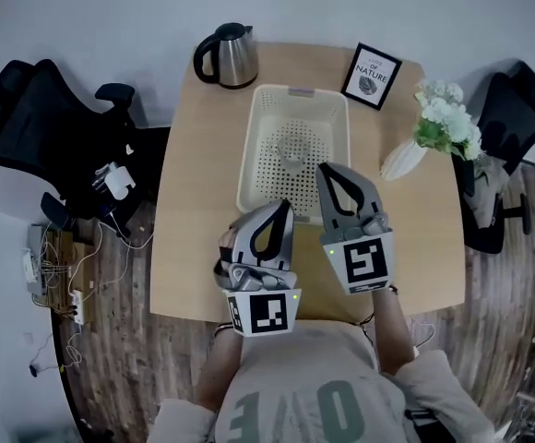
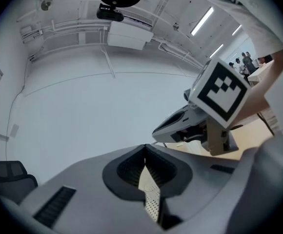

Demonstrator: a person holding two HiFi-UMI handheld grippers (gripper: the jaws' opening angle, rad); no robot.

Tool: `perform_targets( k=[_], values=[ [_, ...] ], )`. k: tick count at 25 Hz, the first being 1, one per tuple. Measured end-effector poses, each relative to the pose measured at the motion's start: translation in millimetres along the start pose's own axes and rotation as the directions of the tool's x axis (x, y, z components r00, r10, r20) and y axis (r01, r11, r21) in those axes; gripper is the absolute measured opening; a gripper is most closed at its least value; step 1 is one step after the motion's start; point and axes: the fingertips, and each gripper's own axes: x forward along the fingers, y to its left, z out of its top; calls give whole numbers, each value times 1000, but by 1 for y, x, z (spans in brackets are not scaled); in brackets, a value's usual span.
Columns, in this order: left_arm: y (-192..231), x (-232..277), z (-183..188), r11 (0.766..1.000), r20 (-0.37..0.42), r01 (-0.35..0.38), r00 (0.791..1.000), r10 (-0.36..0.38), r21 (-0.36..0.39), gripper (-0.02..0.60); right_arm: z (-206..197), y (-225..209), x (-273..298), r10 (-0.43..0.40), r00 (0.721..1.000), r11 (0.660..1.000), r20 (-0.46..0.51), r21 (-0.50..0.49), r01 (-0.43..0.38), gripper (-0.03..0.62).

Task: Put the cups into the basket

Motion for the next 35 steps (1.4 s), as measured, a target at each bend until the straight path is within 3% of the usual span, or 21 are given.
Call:
perform_targets(
  k=[4,7,17,35],
  values=[
    [-5,-7,8,1000,4,-3,1000,3,-8,9,6,16,-38,-5,995,967,95,253,-20,-2],
    [-5,-14,15,1000,-15,-3,1000,3,-1,9,5,28,-58,-6,994,945,107,325,-29,-2],
    [-7,-29,24,999,-12,-35,999,34,-24,9,1,36,-83,-2,995,941,105,337,-34,-2],
    [-4,-36,32,998,1,-60,998,60,-26,9,9,40,-95,4,993,966,114,257,-33,-2]
  ],
)
